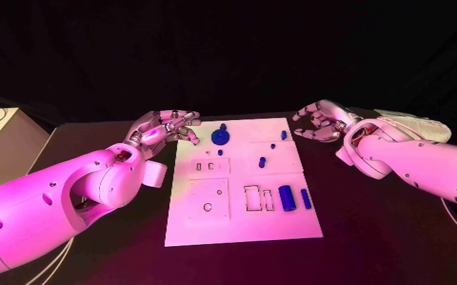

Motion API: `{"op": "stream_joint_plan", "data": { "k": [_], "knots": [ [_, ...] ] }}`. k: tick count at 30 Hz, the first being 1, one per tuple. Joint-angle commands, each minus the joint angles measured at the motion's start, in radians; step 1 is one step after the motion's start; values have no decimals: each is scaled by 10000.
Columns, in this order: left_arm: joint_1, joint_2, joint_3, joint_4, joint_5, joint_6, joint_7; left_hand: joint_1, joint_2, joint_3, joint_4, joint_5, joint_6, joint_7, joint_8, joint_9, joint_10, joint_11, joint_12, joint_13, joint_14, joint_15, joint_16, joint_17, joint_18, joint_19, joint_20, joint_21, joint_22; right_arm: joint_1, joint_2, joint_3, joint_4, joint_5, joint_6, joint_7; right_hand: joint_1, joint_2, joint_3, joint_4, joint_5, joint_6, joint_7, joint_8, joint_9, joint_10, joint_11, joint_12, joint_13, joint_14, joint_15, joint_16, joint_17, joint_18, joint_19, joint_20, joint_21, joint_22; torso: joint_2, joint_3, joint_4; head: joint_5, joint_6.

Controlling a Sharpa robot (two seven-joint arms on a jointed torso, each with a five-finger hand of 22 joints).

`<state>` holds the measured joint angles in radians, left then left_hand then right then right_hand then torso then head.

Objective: Assemble the parts on the task board

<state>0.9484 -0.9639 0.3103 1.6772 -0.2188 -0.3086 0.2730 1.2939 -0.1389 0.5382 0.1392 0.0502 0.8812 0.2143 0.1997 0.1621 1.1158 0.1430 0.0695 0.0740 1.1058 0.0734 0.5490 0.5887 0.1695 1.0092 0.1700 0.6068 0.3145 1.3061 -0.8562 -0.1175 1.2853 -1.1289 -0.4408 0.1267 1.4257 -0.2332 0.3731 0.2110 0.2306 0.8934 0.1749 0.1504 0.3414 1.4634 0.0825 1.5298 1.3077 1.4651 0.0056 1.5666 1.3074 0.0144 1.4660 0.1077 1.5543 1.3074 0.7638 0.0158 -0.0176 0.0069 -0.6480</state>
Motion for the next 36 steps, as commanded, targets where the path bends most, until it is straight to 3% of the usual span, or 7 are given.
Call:
{"op": "stream_joint_plan", "data": {
  "k": [1, 11, 19, 27, 36],
  "knots": [
    [-23, 28, 7, -9, -24, 210, 104, -2, -1, 56, 9, 38, 61, -12, -47, 14, 89, 11, 51, 12, -59, 7, 41, 9, 113, -66, -33, 50, 10, -60, 140, 0, -270, -269, 531, 246, 57, -57, 19, -61, 28, 70, -2, -40, -5, 606, 70, -35, 2144, 1057, 85, 42, 2634, -106, 973, 86, 35, 2510, 20, -3, 6, -56, -43],
    [-41, 50, 7, -48, -33, 221, 99, -2, -6, 57, 7, 38, 60, -13, -48, 14, 99, 10, 53, 14, -62, 5, 44, 12, 114, -73, -34, 59, 16, -255, 767, -3, -1074, -332, 572, -22, 17, -87, -11, -49, -21, 10, 11, -89, -20, 587, 81, -53, 2124, 1057, 95, 42, 2634, -97, 955, 90, 3, 2480, 42, -30, 51, -76, -134],
    [-43, 40, 7, -45, -40, 220, 96, -2, -8, 57, 6, 38, 58, -14, -49, 14, 101, 9, 52, 14, -64, 5, 46, 14, 114, -77, -34, 64, 19, -389, 1132, -4, -1513, -337, 568, -256, -2, -82, -17, -37, -25, -12, 16, -106, -25, 586, 85, -54, 2123, 1057, 97, 42, 2634, -96, 953, 92, -1, 2477, 65, -11, 42, -64, -170],
    [-43, 73, 7, -77, -44, 223, 98, -2, -8, 57, 6, 38, 58, -14, -49, 14, 101, 9, 52, 14, -64, 5, 46, 14, 114, -77, -34, 64, 19, -470, 1350, -8, -1784, -346, 694, -412, -22, -80, -25, -25, -31, -28, 20, -118, -29, 584, 89, -56, 2122, 1057, 101, 42, 2634, -94, 949, 94, -7, 2471, 63, 0, 26, -77, -160],
    [-43, 102, 7, -104, -49, 229, 92, -4, -9, 61, 7, 38, 55, -14, -52, 14, 100, 10, 47, 13, -70, 5, 49, 19, 114, -88, -34, 77, 27, -489, 1495, -10, -1929, -391, 595, -541, -31, -18, -1, -9, 2, -21, 23, -125, -28, 614, 92, -27, 2152, 1057, 107, 42, 2634, -102, 965, 99, 20, 2497, 66, 2, 58, -99, -191]
  ]
}}
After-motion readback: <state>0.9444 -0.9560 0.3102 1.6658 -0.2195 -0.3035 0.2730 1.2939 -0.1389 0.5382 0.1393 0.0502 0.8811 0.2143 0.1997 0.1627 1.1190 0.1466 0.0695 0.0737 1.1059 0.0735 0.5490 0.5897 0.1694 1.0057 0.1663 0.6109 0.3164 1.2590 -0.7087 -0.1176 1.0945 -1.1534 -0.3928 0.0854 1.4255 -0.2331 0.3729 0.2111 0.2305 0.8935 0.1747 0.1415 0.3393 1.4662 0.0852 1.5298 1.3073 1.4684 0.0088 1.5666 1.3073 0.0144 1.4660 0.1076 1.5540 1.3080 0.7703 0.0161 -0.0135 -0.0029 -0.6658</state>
